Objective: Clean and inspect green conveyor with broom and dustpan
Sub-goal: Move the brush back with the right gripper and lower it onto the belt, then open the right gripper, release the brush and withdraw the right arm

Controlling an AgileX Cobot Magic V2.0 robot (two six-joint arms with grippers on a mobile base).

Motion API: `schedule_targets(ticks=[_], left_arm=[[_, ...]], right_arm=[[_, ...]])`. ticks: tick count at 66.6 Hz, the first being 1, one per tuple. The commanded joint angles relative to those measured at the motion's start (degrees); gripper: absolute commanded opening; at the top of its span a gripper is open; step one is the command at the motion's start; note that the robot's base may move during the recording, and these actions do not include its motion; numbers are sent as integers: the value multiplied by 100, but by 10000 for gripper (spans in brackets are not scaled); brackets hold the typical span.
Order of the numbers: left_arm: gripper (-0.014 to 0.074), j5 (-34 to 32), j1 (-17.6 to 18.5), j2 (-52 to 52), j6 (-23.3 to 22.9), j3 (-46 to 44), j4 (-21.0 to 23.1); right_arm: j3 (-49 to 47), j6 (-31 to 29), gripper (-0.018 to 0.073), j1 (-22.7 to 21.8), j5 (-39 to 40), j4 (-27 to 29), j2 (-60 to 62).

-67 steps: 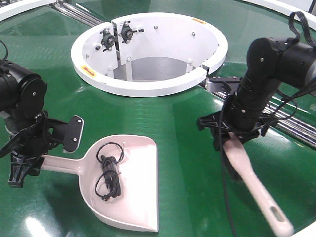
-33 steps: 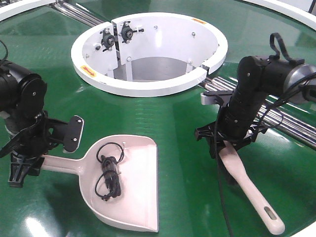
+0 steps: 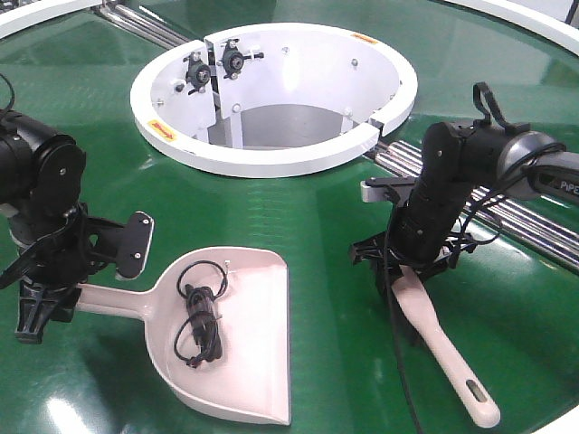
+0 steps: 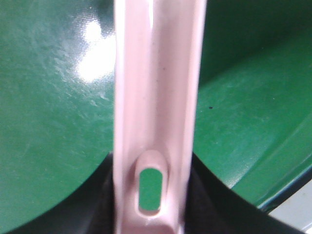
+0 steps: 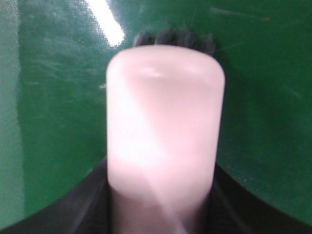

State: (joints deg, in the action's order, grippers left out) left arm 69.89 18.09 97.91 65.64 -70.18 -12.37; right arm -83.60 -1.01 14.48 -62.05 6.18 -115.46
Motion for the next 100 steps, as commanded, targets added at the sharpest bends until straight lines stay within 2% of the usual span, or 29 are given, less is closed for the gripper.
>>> schedule_targets(ticks=[1, 20, 33, 42, 60, 68, 84, 97, 100], left_arm=[[-23, 141, 50, -226, -45, -164, 86], [-23, 141, 50, -226, -45, -164, 86], [-23, 141, 50, -226, -45, -164, 86], [-23, 141, 50, -226, -45, -164, 86], [-23, 141, 50, -226, -45, -164, 86], [-23, 141, 50, -226, -45, -164, 86], [-23, 141, 50, -226, -45, -164, 86], [-23, 141, 50, -226, -45, -164, 86], [-23, 141, 50, -226, -45, -164, 86]], right_arm=[[-125, -81, -3, -53, 40, -50, 217], [-125, -81, 10, -53, 51, -38, 219], [-125, -81, 95, -76, 31, -38, 219], [-125, -109, 218, -76, 18, -38, 219], [-125, -121, 574, -76, 7, -43, 219], [-137, -121, 664, -76, 39, -54, 255], [-130, -121, 671, -76, 567, -54, 660], [-91, -224, 659, -62, 1290, -54, 1362], [85, -314, 656, -35, 1698, -54, 1614]])
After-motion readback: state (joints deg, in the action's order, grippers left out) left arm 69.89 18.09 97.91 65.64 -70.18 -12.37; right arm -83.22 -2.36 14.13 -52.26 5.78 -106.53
